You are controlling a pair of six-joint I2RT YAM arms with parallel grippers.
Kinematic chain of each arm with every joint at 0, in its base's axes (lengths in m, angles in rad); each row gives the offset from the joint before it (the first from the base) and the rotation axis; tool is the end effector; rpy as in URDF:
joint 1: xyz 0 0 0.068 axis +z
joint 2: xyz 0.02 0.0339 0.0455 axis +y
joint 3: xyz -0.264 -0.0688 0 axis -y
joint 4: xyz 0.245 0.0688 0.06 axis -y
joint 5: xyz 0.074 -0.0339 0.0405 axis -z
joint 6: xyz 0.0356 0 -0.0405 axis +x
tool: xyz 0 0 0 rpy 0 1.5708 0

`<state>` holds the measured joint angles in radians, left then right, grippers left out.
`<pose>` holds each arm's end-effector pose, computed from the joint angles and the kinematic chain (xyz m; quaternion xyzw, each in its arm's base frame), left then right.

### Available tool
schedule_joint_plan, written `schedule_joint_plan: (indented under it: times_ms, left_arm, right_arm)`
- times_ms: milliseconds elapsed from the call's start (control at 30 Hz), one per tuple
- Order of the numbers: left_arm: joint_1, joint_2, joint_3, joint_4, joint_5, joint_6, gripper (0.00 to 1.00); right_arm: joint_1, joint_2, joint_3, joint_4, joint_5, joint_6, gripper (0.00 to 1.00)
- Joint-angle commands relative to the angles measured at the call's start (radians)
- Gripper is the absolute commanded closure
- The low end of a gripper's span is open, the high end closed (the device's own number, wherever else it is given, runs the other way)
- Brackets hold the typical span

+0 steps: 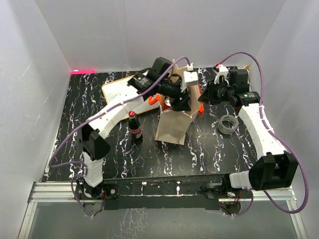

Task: Place the beverage into the canvas bag
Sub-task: Place the drink in the canvas bag, then pick up the drink from the center of the board.

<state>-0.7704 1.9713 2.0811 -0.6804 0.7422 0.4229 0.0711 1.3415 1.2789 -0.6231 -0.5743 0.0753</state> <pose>0.3020 -0.3266 0.3890 0.6033 0.5788 -0.3907 0.3851 0.2866 0.0398 0.3494 -0.1195 0.8669 0.2853 0.3909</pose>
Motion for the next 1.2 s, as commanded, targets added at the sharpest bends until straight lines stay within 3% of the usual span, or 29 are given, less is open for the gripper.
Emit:
schedule_joint_plan:
  times_ms: [0,333,533,700,933,1167]
  left_arm:
    - [0.023,-0.192,-0.021,0.071,-0.125,-0.052,0.43]
    - [0.111,-0.456,-0.186,-0.026,-0.406,-0.007,0.35]
    - [0.245,-0.593,-0.373,-0.11,-0.405,-0.069,0.26]
    - [0.29,-0.631,-0.468,-0.168,-0.392,-0.09,0.22]
    - [0.305,-0.642,-0.54,-0.235,-0.423,-0.096,0.22]
    - [0.307,-0.608,-0.56,-0.298,-0.402,-0.104,0.29]
  right_arm:
    - [-0.003,-0.054,0.029,0.072,-0.042,-0.017,0.88]
    - [-0.003,-0.064,0.029,0.084,-0.055,-0.026,0.82]
    - [-0.004,-0.057,0.033,0.081,-0.051,-0.026,0.82]
    - [-0.003,-0.046,0.029,0.089,-0.054,-0.026,0.82]
    - [-0.002,-0.057,0.002,0.107,-0.045,-0.022,0.82]
    - [-0.002,-0.061,0.002,0.109,-0.042,-0.02,0.82]
